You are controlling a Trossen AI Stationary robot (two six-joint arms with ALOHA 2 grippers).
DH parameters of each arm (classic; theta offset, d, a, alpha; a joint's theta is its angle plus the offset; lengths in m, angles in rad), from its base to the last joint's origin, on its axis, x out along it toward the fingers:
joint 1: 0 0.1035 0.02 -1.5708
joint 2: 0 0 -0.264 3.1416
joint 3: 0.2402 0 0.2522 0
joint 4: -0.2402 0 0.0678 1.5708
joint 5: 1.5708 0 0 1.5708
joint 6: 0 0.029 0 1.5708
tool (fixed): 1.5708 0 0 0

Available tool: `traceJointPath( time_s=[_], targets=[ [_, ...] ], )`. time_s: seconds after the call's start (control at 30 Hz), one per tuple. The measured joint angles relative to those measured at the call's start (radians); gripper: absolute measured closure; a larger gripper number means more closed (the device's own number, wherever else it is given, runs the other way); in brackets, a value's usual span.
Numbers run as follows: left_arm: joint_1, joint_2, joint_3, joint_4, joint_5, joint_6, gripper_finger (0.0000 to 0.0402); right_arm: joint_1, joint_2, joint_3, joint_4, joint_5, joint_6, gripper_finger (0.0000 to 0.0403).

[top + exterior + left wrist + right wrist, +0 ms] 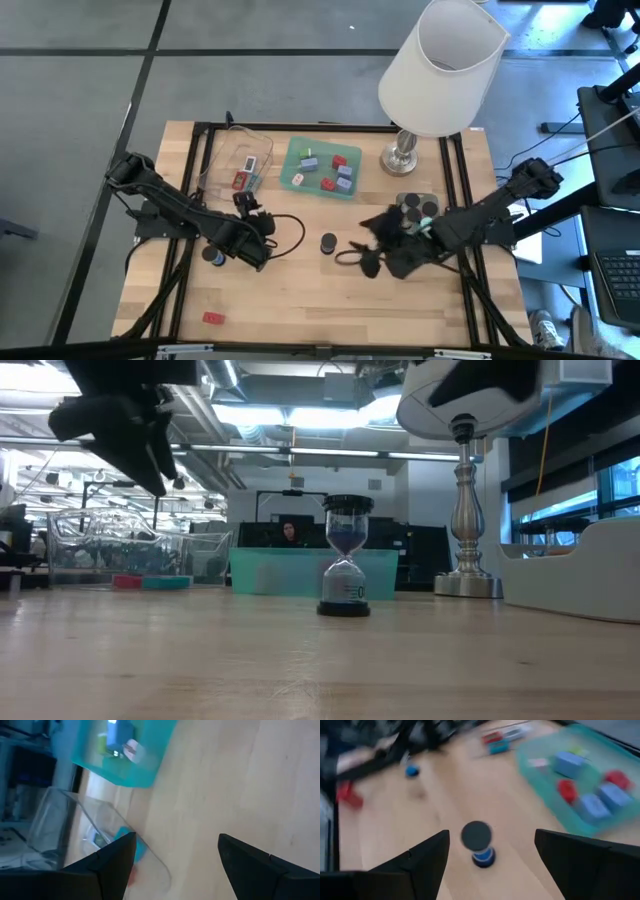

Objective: Pick & Place Office items
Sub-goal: Put the dark blue hourglass into the gray bin

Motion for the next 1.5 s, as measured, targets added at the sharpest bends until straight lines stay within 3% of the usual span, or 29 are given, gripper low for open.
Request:
traceJointPath(
  time_s=[0.23,0.33,0.43,0.8,1.03,1.5],
  targets=[
    [0.0,0.0,0.0,0.007,0.038,-0.006,0.0123,-0.062,0.137,0.0,0.33,-0.299,-0.521,0.0107],
    [0.0,0.0,0.0,0.007,0.038,-0.003,0.0123,-0.081,0.185,0.0,0.446,-0.35,-0.619,0.0103],
    [0.0,0.0,0.0,0.007,0.038,-0.008,0.0123,-0.112,0.218,0.0,0.454,-0.35,-0.693,0.0089],
    [0.0,0.0,0.0,0.006,0.047,-0.002,0.0123,-0.227,0.256,0.0,0.442,-0.43,-0.744,0.003],
    [0.0,0.0,0.0,0.006,0.047,-0.002,0.0123,-0.283,0.267,0.0,0.412,-0.533,-0.636,0.0027],
    [0.0,0.0,0.001,0.006,0.047,0.0,0.0123,-0.31,0.374,0.0,0.404,-0.592,-0.6,0.0029]
  ],
)
